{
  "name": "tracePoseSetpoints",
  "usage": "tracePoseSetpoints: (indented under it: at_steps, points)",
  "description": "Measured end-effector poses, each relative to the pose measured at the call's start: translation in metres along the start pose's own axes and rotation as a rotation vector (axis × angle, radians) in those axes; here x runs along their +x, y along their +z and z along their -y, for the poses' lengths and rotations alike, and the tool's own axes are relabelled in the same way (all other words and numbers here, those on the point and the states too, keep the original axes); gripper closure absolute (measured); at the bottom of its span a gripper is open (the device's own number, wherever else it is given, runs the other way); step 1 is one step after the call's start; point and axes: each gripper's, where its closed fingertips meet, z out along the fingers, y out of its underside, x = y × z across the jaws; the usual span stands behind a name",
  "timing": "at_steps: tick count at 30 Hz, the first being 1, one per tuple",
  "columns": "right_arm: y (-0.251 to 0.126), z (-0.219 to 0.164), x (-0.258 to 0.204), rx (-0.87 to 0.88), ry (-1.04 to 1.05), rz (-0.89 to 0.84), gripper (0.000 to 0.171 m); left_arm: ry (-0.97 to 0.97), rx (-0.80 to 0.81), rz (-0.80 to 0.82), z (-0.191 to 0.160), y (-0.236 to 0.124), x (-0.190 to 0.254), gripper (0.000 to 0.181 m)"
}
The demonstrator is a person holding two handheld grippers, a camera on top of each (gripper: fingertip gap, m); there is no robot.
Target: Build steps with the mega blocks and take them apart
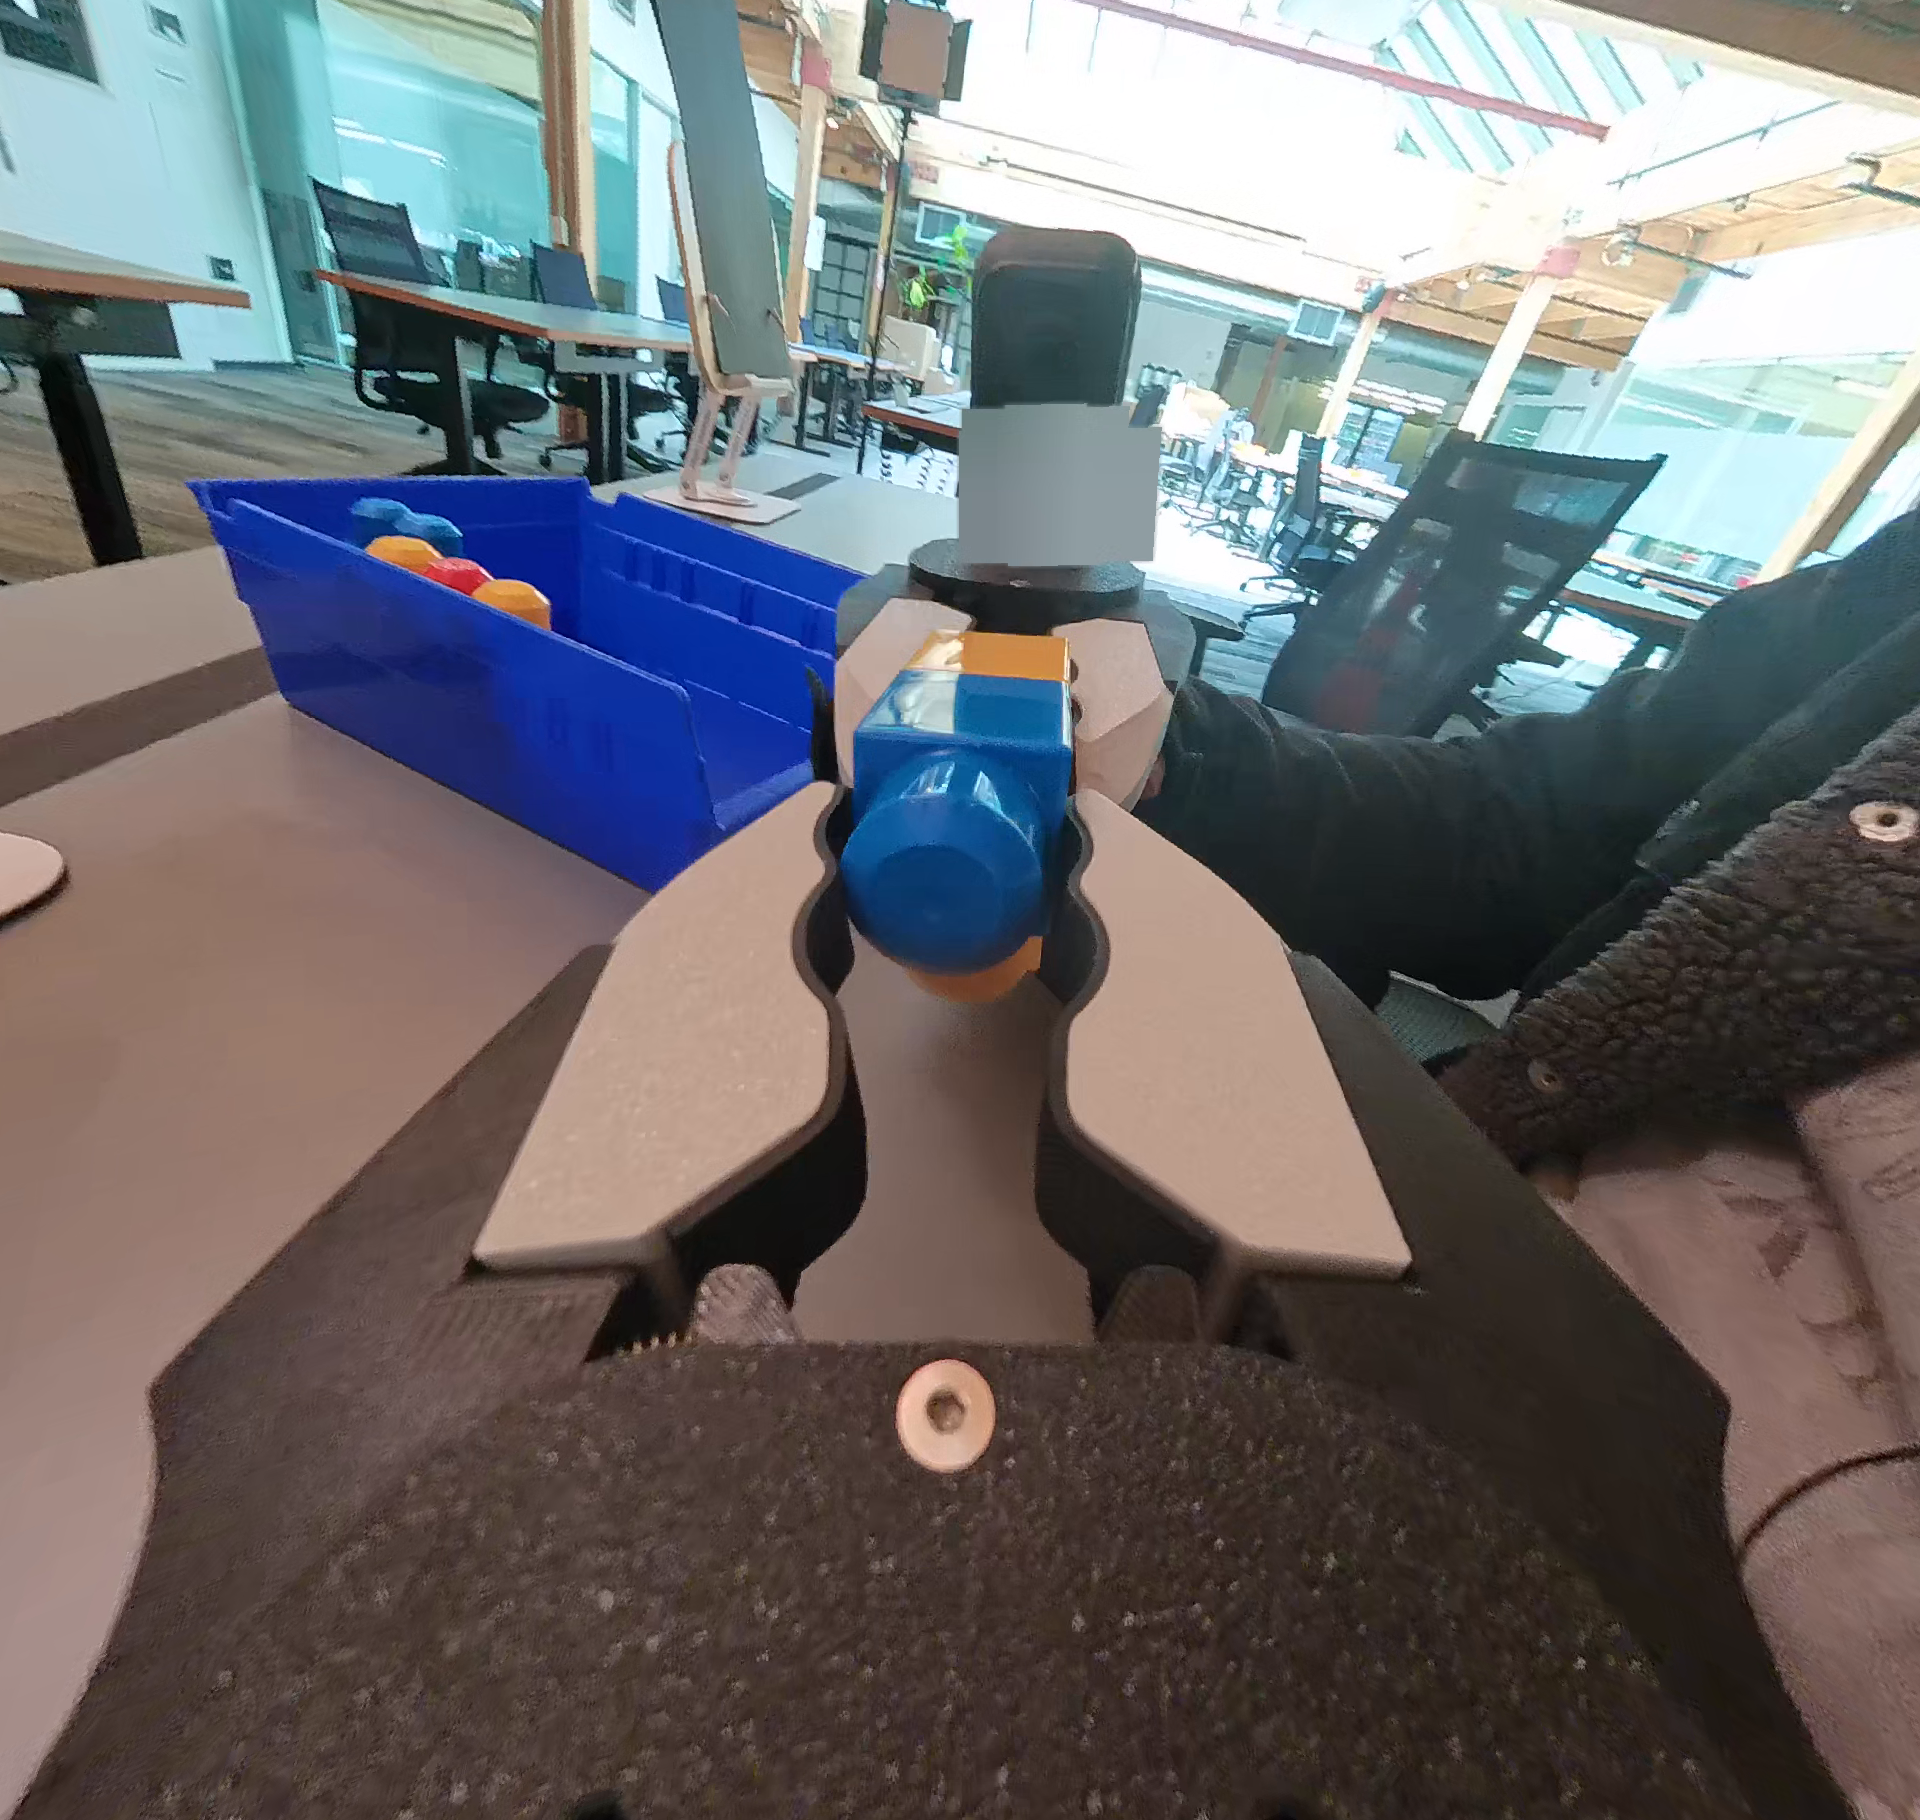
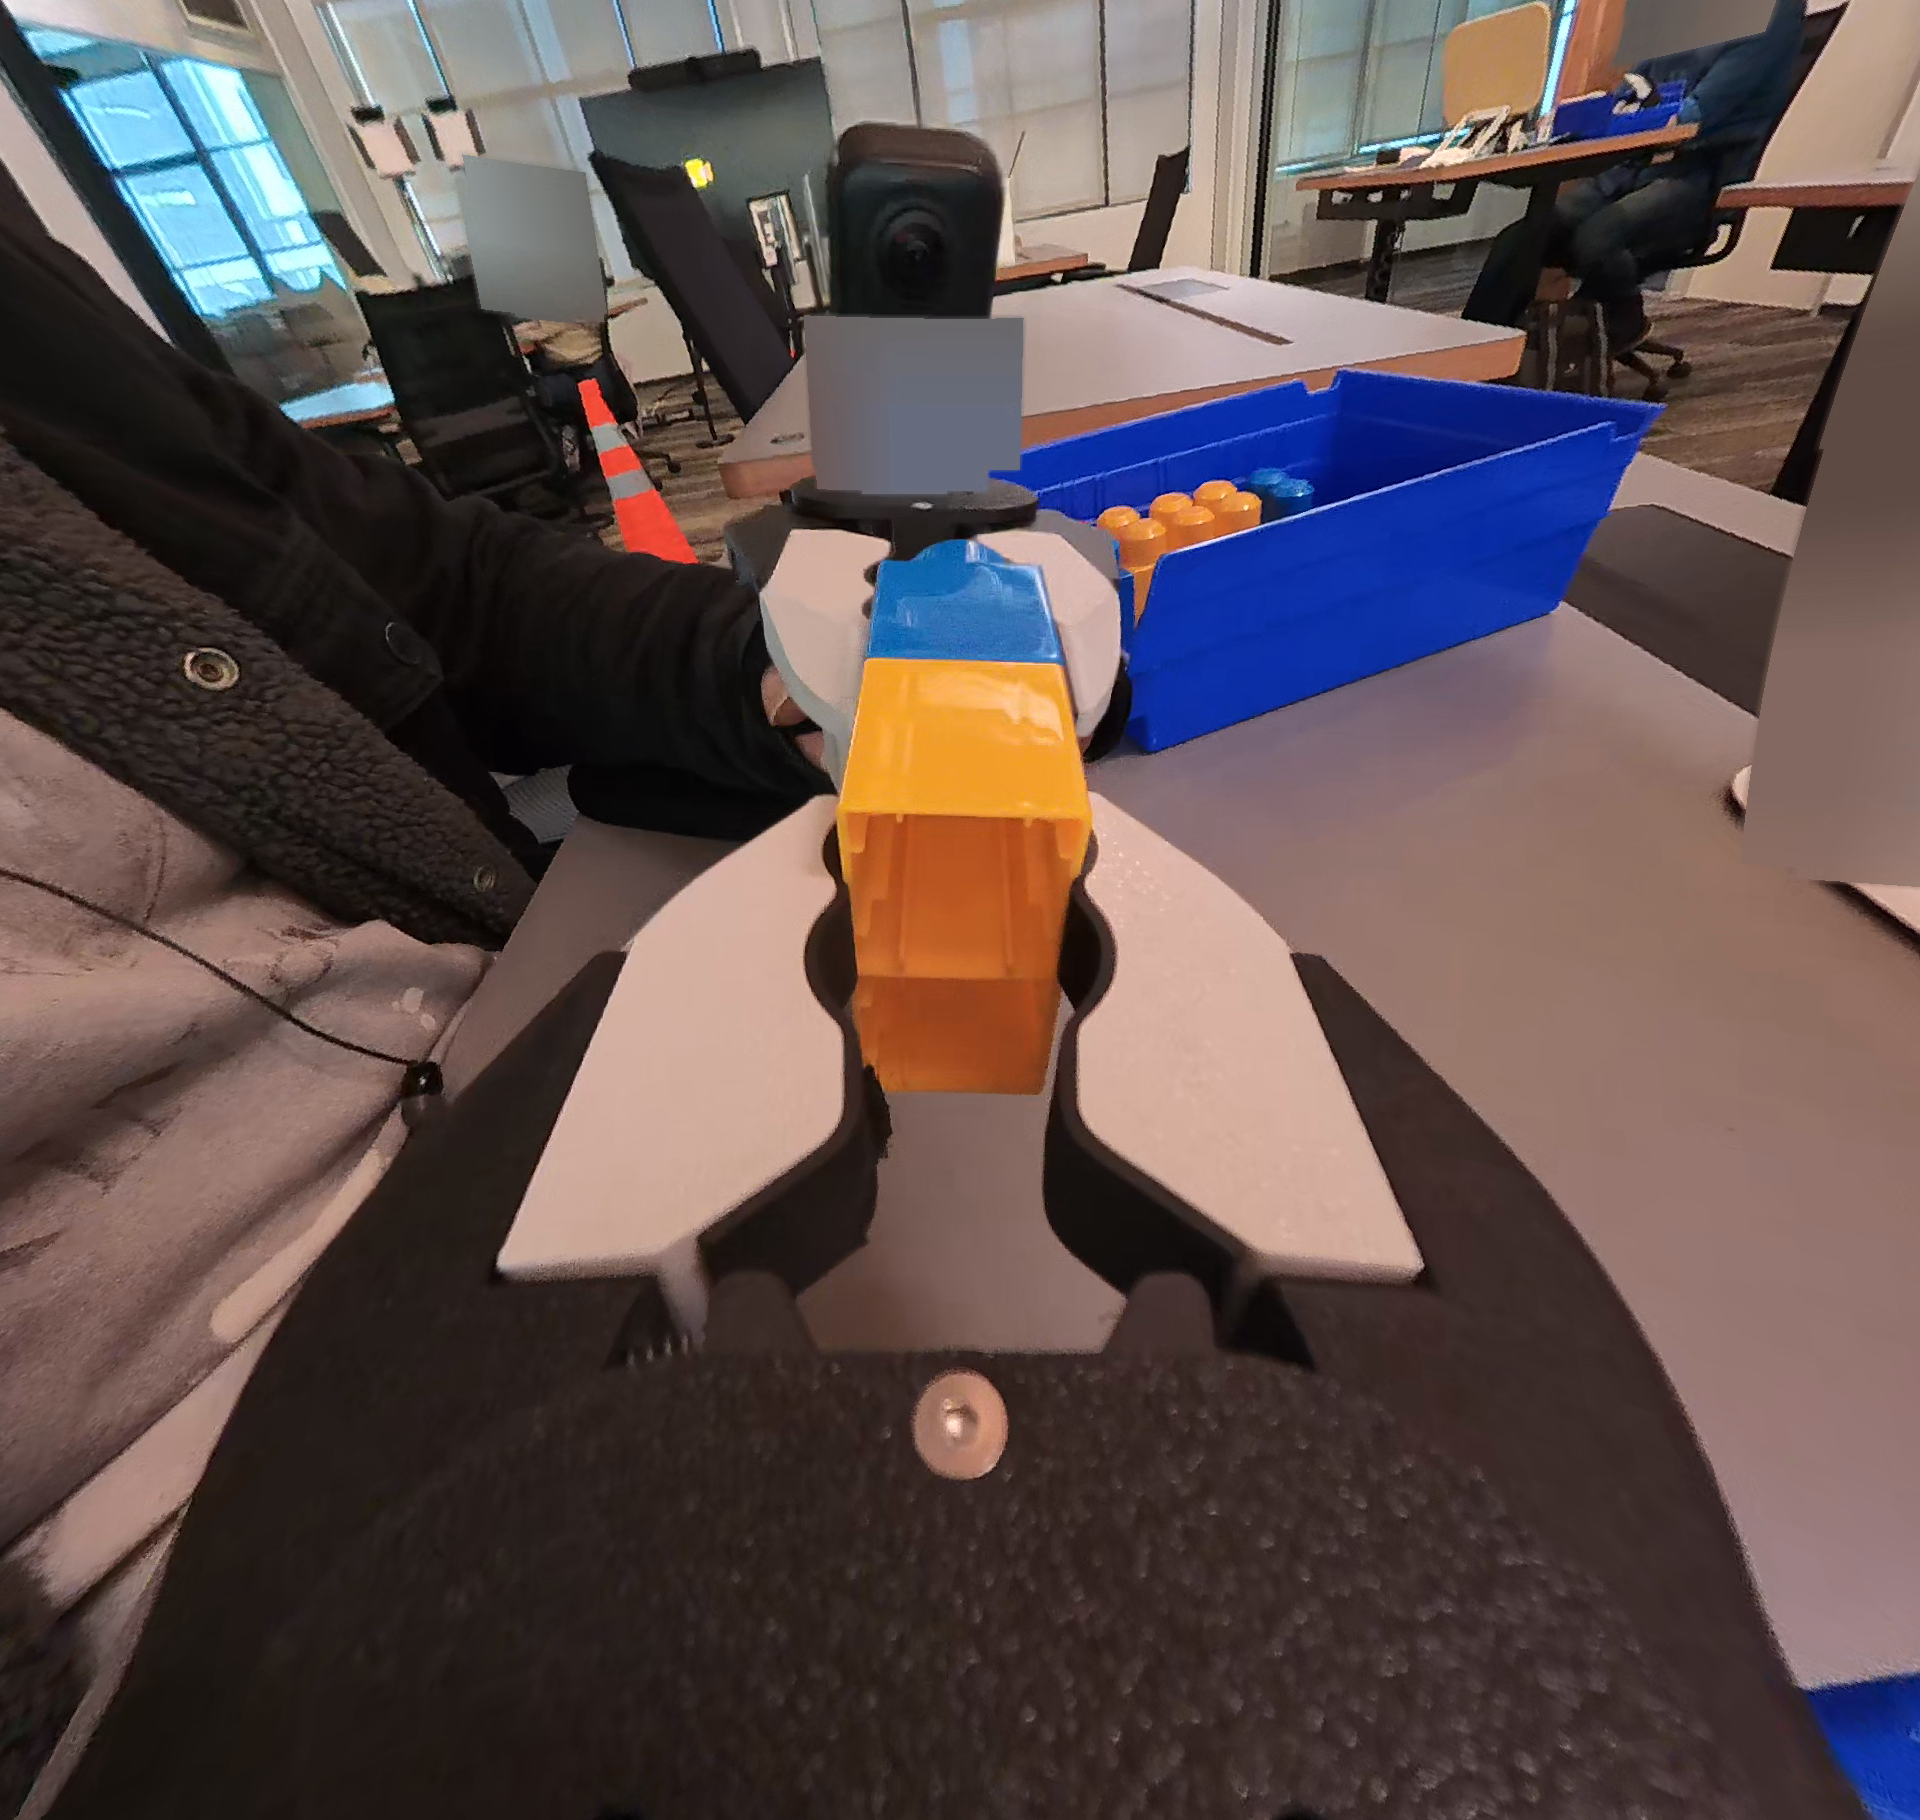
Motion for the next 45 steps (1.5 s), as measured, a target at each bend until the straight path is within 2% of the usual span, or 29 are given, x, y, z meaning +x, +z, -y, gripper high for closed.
tracePoseSetpoints:
  at_steps: [7,18,22,24,28,32,39,45]
  points:
    - [0.001,-0.008,0.000,-0.064,-0.045,-0.014,0.135,-0.008,-0.068,-0.026,-0.011,-0.001,0.001,0.144]
    - [0.003,-0.003,0.002,-0.030,-0.034,-0.031,0.135,-0.002,-0.043,-0.002,-0.004,-0.002,-0.002,0.142]
    - [0.002,0.010,-0.003,0.050,-0.042,-0.020,0.135,0.017,0.005,-0.002,0.003,-0.002,0.000,0.118]
    - [-0.003,0.023,-0.004,0.138,-0.037,-0.017,0.135,0.007,0.027,-0.015,0.007,-0.003,0.001,0.115]
    - [-0.017,0.055,-0.009,0.377,0.009,0.019,0.135,-0.010,0.024,-0.036,0.002,0.002,0.005,0.119]
    - [-0.015,0.066,-0.011,0.502,0.054,0.029,0.135,-0.002,0.076,-0.037,0.005,0.012,0.015,0.130]
    - [0.002,0.056,-0.009,0.487,0.044,-0.014,0.135,-0.062,0.153,-0.040,0.016,0.013,0.017,0.142]
    - [0.006,0.049,-0.008,0.410,0.038,-0.013,0.134,-0.040,0.064,-0.040,0.011,0.009,0.014,0.144]
